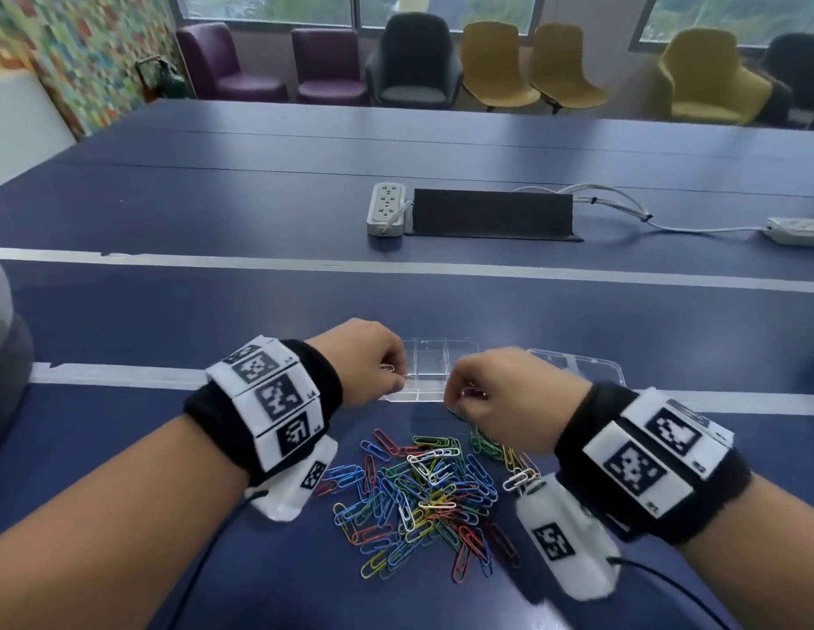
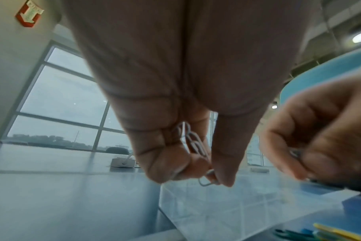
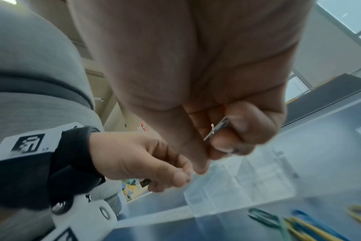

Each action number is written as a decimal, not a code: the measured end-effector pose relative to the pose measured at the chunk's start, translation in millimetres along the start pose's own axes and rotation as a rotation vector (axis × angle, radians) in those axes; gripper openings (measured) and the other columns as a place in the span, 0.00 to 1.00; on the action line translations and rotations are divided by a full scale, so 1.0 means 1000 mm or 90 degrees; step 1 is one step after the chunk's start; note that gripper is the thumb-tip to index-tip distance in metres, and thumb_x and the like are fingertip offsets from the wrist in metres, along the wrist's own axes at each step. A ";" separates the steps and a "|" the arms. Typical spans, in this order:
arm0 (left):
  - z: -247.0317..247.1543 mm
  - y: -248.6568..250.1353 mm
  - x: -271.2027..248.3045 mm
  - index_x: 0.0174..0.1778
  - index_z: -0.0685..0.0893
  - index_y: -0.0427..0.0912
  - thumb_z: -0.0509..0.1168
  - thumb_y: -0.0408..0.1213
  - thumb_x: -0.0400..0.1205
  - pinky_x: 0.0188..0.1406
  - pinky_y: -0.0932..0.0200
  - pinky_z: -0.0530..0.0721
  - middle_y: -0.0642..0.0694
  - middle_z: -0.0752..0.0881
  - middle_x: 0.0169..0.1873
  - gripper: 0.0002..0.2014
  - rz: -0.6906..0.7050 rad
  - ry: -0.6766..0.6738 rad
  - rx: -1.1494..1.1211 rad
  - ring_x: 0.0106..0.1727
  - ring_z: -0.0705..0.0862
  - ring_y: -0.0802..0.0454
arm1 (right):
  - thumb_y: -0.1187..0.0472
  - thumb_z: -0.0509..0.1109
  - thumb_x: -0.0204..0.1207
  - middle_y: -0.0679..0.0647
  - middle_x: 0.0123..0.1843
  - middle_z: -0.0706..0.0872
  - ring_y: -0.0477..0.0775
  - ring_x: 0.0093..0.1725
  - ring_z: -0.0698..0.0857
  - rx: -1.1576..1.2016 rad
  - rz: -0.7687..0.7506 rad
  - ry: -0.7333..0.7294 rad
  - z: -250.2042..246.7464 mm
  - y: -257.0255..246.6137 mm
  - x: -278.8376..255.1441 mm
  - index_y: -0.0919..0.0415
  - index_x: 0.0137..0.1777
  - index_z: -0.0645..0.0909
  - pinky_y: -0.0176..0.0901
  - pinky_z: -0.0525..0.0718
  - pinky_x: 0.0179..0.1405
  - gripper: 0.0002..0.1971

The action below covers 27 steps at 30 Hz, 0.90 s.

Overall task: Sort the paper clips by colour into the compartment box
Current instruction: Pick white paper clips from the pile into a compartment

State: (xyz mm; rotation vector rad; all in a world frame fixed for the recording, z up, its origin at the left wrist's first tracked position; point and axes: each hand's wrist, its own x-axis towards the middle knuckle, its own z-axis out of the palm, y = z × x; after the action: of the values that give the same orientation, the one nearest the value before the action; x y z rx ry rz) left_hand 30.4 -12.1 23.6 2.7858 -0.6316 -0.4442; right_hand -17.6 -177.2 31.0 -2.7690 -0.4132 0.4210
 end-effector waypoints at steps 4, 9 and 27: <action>0.001 0.004 0.015 0.50 0.87 0.41 0.65 0.35 0.79 0.48 0.63 0.73 0.44 0.88 0.53 0.08 -0.034 0.019 0.033 0.57 0.83 0.47 | 0.66 0.63 0.75 0.54 0.53 0.90 0.53 0.54 0.86 0.045 0.042 0.015 -0.006 -0.007 0.032 0.56 0.50 0.88 0.34 0.77 0.47 0.13; 0.001 0.008 0.013 0.60 0.82 0.46 0.68 0.30 0.75 0.51 0.61 0.76 0.46 0.86 0.55 0.17 -0.029 0.028 0.007 0.57 0.82 0.47 | 0.68 0.67 0.72 0.57 0.51 0.89 0.57 0.48 0.88 0.086 0.100 0.023 -0.008 -0.011 0.050 0.57 0.49 0.86 0.42 0.85 0.51 0.10; 0.001 -0.014 -0.004 0.62 0.77 0.51 0.62 0.28 0.78 0.51 0.51 0.88 0.50 0.85 0.45 0.19 -0.044 0.133 -0.335 0.42 0.88 0.48 | 0.70 0.65 0.70 0.51 0.35 0.86 0.48 0.35 0.84 0.184 0.050 0.097 -0.008 -0.015 0.049 0.52 0.43 0.86 0.38 0.84 0.43 0.13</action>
State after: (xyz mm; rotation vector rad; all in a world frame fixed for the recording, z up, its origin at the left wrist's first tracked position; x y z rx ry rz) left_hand 32.3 1.9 19.3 2.3124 -0.3131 -0.2753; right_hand 26.6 -149.7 32.0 -2.5195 -0.1894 0.2613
